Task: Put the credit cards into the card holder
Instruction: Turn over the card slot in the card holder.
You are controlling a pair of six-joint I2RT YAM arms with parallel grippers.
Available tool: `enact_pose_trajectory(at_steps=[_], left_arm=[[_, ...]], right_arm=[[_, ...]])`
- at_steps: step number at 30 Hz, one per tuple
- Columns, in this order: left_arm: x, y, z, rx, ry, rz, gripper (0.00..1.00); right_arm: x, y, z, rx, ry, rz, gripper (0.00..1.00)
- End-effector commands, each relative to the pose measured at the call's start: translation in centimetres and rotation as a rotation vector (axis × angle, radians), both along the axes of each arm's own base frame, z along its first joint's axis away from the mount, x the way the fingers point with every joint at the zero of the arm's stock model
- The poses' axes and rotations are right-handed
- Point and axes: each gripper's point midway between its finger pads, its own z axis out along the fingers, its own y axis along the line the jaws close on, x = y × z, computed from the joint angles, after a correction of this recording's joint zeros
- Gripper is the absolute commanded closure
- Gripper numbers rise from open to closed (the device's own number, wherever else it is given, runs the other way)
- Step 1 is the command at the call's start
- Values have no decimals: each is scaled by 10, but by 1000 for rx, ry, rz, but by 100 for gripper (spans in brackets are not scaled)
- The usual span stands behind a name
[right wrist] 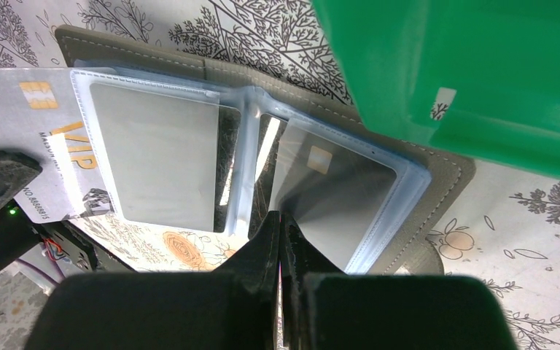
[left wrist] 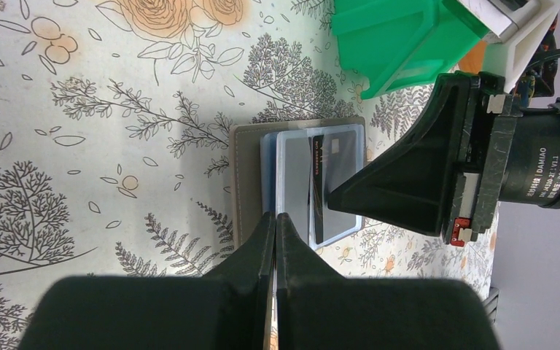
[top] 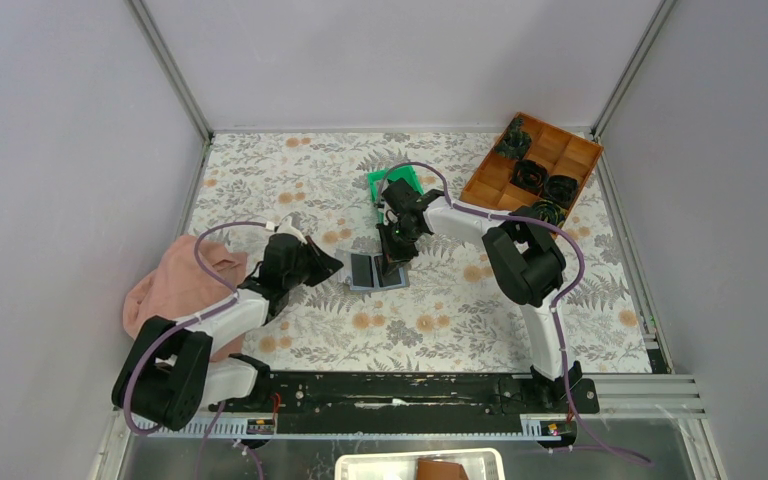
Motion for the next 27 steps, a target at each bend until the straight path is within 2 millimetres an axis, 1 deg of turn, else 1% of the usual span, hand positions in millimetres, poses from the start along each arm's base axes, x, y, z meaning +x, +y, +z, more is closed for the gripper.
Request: enact_pose_trajectory(at_steps=[1,9,18,27], left_arm=[[8,-10,15,-39,-65,-33,100],[9,-19,16,-48,-62,-71,100],[13,-31,24,-72,-82,-110,100],[18,-47,20,-67,-63,-151,100]], right_arm=[[-2,-9,-21,-68,24,-3,100],[-1,-9,-20,-71,20,-3,100],[0,-11,-18,-82,11,-1,100],[2,-13,-16,-97,0,5,100]])
